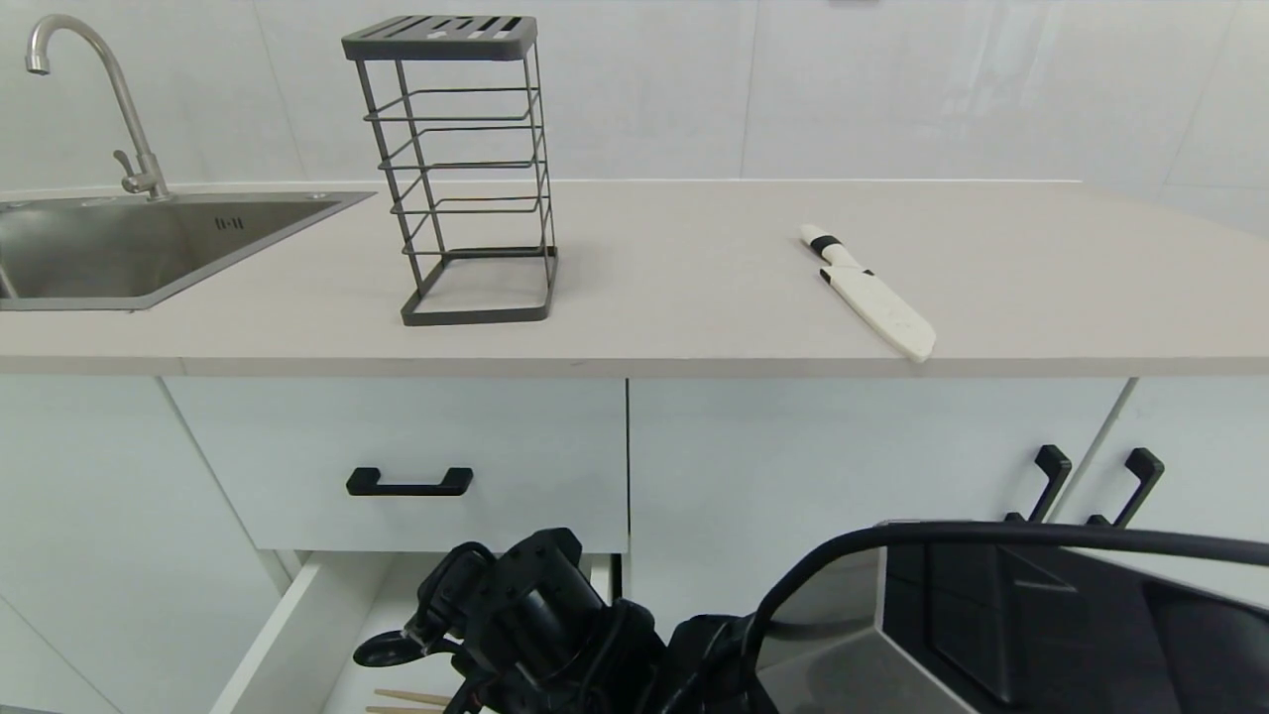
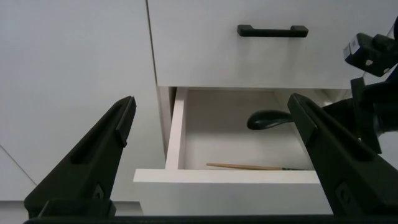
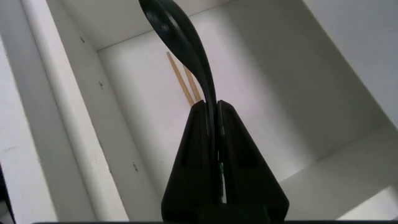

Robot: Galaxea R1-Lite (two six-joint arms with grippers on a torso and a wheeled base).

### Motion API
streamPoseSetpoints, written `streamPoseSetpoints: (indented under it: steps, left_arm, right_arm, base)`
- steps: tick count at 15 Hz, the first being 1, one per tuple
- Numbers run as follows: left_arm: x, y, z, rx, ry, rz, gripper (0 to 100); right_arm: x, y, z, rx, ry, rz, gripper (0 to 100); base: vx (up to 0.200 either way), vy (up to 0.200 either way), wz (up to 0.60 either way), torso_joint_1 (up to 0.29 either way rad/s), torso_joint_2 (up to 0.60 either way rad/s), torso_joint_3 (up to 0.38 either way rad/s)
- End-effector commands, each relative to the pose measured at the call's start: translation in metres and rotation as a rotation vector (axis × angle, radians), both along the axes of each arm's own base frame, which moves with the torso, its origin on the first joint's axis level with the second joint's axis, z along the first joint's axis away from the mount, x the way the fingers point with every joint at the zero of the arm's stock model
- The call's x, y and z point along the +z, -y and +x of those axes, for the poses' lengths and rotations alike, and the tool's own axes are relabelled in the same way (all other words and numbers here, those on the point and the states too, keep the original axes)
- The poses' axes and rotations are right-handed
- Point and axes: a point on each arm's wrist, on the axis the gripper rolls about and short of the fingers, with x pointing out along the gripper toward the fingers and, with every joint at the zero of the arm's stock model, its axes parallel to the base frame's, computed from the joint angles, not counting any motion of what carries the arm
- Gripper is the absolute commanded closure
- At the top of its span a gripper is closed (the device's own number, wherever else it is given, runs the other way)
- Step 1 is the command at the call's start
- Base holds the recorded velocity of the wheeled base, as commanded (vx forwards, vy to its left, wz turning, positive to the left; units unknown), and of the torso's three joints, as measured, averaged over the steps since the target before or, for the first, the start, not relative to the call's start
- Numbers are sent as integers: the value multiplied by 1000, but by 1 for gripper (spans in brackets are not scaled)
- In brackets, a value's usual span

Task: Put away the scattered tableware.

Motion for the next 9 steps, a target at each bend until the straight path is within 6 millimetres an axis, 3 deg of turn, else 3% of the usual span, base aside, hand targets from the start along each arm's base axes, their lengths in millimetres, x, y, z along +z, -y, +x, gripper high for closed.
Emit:
streamPoseSetpoints:
  steps: [1,8,9]
  left_arm:
    - [0,0,0,0,-2,0,0]
    - [0,0,0,0,0,0,0]
    - [0,0,0,0,0,0,0]
  right_arm:
    - [-18,-1,1,-1,-13,-28,100]
    - [-27,-6,15,-27,-13,-20,100]
    - [-27,-6,16,-27,-12,-18,0]
  base:
    - [0,0,0,0,0,0]
    - [0,0,0,0,0,0]
    - [0,0,0,0,0,0]
